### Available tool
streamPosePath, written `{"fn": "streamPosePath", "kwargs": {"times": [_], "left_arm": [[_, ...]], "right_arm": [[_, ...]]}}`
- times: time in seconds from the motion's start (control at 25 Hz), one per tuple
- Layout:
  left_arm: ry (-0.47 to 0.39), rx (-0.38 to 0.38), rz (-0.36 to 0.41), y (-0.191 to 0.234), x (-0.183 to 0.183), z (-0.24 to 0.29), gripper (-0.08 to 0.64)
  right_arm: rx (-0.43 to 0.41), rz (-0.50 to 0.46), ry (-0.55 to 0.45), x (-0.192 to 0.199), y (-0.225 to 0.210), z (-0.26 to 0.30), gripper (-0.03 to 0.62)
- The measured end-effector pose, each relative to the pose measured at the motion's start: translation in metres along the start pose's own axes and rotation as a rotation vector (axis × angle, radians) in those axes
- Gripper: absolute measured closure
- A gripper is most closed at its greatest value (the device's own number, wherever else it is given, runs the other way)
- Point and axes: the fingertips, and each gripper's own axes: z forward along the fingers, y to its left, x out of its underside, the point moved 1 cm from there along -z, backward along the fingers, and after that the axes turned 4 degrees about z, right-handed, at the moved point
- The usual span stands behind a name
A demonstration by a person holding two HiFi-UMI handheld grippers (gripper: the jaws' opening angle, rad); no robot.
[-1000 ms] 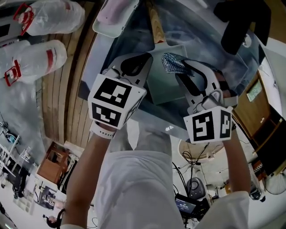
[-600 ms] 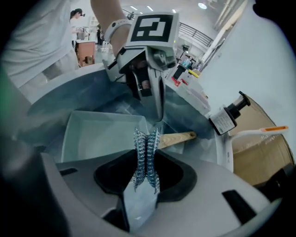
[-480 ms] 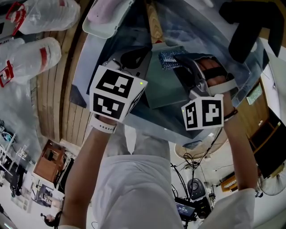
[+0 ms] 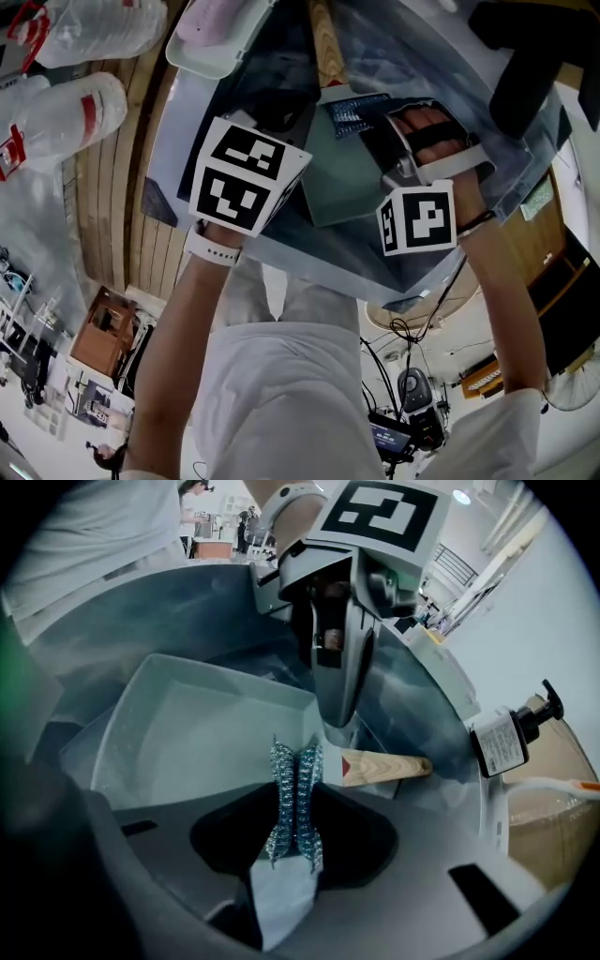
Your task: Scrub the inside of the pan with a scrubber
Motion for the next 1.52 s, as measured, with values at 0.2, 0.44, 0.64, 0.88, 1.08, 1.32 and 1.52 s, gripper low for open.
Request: {"fn": "streamPosePath", "kwargs": {"times": [0.2, 0.44, 0.64, 0.88, 1.08, 1.32, 1.52], "left_arm": [[0.018, -0.002, 0.002, 0.0, 0.003, 0.003, 0.555], [0.031, -0.009, 0.028, -0.001, 0.004, 0.003, 0.555], [0.035, -0.013, 0.029, -0.001, 0.004, 0.004, 0.555], [0.034, -0.015, 0.03, -0.001, 0.004, 0.004, 0.555], [0.036, -0.019, 0.034, -0.002, 0.005, 0.004, 0.555], [0.029, -0.023, 0.029, -0.001, 0.004, 0.004, 0.554], [0.024, -0.016, 0.025, -0.002, 0.004, 0.004, 0.555]], "right_arm": [[-0.016, 0.019, 0.007, 0.001, 0.0, 0.001, 0.48], [-0.105, 0.011, 0.026, 0.001, 0.011, -0.004, 0.486], [-0.182, 0.01, 0.029, 0.0, 0.031, -0.012, 0.486], [-0.275, 0.008, 0.053, -0.003, 0.058, -0.021, 0.486], [-0.351, 0.025, 0.067, -0.005, 0.073, -0.027, 0.487], [-0.426, 0.004, 0.077, -0.006, 0.093, -0.035, 0.486], [-0.458, 0.046, 0.083, -0.007, 0.099, -0.038, 0.486]]}}
